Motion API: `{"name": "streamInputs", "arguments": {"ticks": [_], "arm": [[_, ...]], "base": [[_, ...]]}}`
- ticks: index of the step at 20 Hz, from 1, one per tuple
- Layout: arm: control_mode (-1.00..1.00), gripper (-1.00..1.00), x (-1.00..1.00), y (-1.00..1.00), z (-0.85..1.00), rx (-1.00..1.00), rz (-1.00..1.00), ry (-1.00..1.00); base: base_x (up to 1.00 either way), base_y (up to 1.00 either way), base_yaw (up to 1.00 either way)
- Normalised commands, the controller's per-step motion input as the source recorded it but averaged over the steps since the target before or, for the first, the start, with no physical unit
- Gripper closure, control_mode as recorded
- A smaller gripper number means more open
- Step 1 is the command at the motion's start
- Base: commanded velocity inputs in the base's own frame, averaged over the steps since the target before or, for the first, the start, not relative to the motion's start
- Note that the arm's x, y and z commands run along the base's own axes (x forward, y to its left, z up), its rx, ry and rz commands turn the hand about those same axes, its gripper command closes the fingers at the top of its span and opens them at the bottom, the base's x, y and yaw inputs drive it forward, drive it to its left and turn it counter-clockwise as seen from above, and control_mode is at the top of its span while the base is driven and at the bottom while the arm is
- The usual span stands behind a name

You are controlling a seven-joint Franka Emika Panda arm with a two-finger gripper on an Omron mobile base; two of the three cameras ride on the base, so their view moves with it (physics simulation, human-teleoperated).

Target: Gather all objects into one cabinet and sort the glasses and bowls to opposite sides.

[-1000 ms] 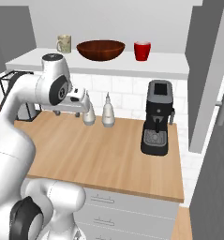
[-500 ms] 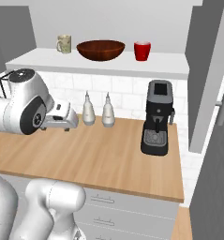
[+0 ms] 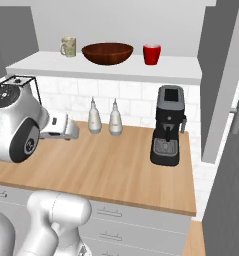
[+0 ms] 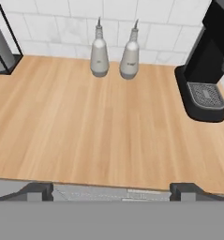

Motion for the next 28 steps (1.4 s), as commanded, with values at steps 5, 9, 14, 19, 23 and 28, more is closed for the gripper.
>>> {"name": "streamInputs", "arguments": {"ticks": [5,9,14,19,23,28], "arm": [[-1.00,-1.00,-0.13,-0.09,0.52,0.02,-0.04,0.05],[-1.00,-1.00,-0.22,-0.17,0.26,0.06,-0.07,0.08],[-1.00,-1.00,-0.38,-0.15,0.00,0.05,-0.08,0.12],[-1.00,-1.00,-0.13,-0.02,0.00,0.01,-0.05,0.10],[-1.00,-1.00,0.00,0.00,-0.01,0.00,-0.01,0.01],[-1.00,-1.00,-0.01,0.12,-0.21,-0.01,0.00,0.00]], "base": [[0.00,0.00,0.00],[0.00,0.00,0.00],[0.00,0.00,0.00],[0.00,0.00,0.00],[0.00,0.00,0.00],[0.00,0.00,0.00]]}}
